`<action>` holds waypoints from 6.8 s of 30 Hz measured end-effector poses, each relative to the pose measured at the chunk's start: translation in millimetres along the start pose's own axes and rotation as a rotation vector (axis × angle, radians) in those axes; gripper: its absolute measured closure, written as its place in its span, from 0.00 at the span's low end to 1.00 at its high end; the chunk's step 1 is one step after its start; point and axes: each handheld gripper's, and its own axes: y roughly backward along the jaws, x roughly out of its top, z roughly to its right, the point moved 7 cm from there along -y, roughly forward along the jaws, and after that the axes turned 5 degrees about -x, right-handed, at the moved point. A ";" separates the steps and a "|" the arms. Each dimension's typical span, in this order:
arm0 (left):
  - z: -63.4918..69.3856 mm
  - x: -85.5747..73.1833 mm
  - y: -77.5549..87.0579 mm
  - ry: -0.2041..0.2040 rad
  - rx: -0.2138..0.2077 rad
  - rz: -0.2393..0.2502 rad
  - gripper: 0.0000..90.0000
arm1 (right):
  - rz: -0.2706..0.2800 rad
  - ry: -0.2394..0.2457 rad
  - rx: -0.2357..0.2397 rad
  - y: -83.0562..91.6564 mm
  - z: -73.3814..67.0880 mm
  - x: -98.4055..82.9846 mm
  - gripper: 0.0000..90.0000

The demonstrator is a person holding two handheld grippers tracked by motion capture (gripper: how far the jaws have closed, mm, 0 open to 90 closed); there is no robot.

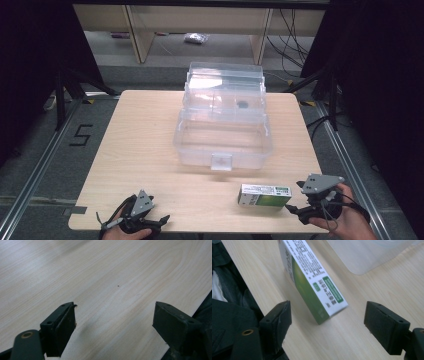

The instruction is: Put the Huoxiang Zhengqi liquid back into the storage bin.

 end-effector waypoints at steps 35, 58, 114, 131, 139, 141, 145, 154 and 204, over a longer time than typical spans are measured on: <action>0.1 -0.1 -0.1 0.001 -0.005 0.000 0.20 | -0.326 0.317 0.172 -65.7 -21.8 52.4 0.43; -0.8 -0.6 0.4 -0.011 0.005 -0.015 0.20 | -0.500 0.458 0.221 -78.4 -24.7 50.3 0.71; 1.3 -0.1 -0.3 0.013 -0.008 0.003 0.20 | -0.372 0.520 0.250 -16.6 26.7 175.9 0.72; 1.9 0.0 0.0 0.014 -0.006 0.005 0.20 | -0.393 0.527 0.245 -34.1 50.7 206.2 0.72; 0.5 -0.7 0.8 0.002 0.000 -0.007 0.20 | -0.411 0.518 0.255 -49.2 62.7 210.6 0.72; 0.6 -1.0 0.5 0.002 -0.001 -0.009 0.20 | -0.414 0.513 0.250 -55.5 66.9 211.3 0.72; 2.6 -0.5 0.6 0.005 -0.011 -0.004 0.20 | -0.424 0.495 0.242 -63.9 72.4 209.9 0.72; 3.0 -0.6 0.4 0.002 -0.014 -0.007 0.20 | -0.461 0.479 0.238 -79.3 79.6 204.5 0.72; 2.3 -1.8 -0.6 0.005 -0.009 -0.013 0.20 | -0.532 0.459 0.327 -166.0 79.7 153.3 0.71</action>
